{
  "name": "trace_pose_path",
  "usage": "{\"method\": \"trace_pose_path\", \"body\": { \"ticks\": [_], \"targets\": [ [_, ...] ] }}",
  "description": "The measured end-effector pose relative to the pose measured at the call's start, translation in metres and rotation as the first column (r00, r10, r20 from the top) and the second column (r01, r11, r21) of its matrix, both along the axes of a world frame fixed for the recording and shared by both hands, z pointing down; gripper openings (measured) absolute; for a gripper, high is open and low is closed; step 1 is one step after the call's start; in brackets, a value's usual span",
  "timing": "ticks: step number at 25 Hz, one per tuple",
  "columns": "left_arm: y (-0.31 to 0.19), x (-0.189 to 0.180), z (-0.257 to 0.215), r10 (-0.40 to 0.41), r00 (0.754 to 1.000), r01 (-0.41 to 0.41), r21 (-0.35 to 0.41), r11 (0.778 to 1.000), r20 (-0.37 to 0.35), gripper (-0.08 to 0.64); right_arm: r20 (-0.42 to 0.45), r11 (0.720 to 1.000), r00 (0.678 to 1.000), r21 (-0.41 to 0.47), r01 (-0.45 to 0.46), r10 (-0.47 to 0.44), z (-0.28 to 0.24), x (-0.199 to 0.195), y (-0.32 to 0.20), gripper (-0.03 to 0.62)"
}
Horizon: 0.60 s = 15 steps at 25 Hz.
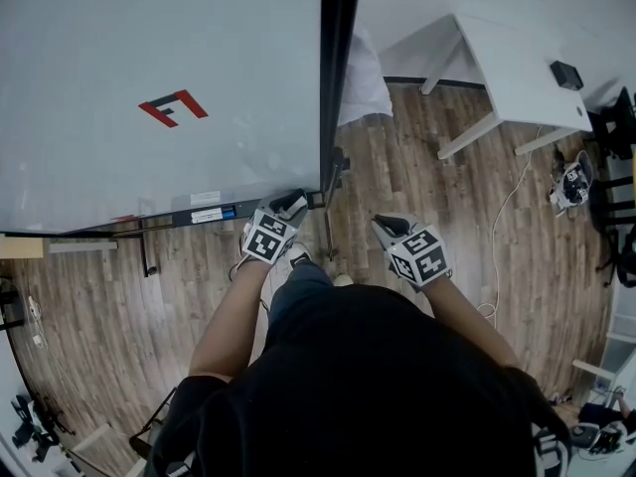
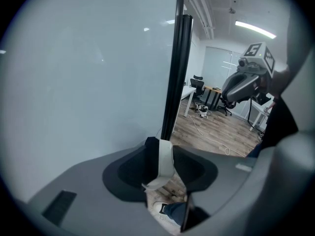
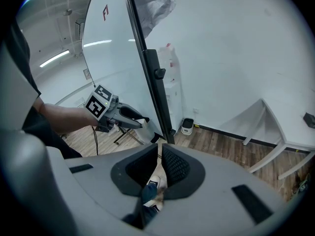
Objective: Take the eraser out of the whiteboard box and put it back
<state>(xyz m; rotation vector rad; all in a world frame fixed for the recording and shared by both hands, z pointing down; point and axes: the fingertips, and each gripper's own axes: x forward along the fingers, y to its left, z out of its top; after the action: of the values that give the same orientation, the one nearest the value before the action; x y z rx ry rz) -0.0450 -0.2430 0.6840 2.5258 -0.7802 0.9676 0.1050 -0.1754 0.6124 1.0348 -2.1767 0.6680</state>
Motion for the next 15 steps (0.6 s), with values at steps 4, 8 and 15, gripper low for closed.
{"method": "trace_pose_path", "body": {
  "ticks": [4,8,15],
  "targets": [
    [0.002,-0.002,-0.006,-0.004,1.0,0.004,0.009,1.0,-0.002,0.169,0.001,1.0,1.0,0.007,-0.001,0.001,-0.003,0.001,0.003,0.021],
    [0.005,-0.006,-0.014,-0.014,1.0,0.014,0.021,1.0,-0.009,0.169,0.003,1.0,1.0,0.013,0.007,-0.007,-0.006,-0.001,0.006,0.021],
    [0.015,-0.017,-0.026,-0.044,0.999,0.044,0.044,0.998,-0.009,0.17,0.001,0.999,1.0,0.032,0.025,-0.025,-0.014,-0.003,0.013,0.021]
  ]
}}
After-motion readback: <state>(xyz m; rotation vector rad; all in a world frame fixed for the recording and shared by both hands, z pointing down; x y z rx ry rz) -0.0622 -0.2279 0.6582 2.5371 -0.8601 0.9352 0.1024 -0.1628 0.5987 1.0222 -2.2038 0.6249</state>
